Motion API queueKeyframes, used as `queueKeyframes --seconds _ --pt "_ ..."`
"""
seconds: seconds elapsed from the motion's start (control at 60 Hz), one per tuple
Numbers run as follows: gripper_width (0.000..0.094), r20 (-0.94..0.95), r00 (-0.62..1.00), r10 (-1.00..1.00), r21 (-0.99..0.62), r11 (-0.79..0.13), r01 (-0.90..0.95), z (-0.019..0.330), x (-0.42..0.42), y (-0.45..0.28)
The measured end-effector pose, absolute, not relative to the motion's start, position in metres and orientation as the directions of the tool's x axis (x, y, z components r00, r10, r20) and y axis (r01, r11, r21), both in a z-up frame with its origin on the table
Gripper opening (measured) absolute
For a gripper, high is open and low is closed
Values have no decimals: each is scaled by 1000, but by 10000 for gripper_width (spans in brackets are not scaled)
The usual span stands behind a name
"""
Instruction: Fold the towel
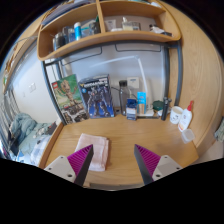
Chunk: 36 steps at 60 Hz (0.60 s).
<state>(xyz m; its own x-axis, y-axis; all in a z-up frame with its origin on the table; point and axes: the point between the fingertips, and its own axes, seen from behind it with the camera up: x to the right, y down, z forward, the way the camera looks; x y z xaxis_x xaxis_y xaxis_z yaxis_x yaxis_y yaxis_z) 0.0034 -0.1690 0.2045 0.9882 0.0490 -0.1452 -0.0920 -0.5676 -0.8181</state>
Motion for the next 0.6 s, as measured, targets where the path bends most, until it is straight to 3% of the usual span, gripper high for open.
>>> queueKeyframes --seconds 0.283,0.6 --pt "832 -137 989 63 -842 -533 -83 254 54 -255" --pt "837 -94 995 32 -861 -504 -65 264 84 -285"
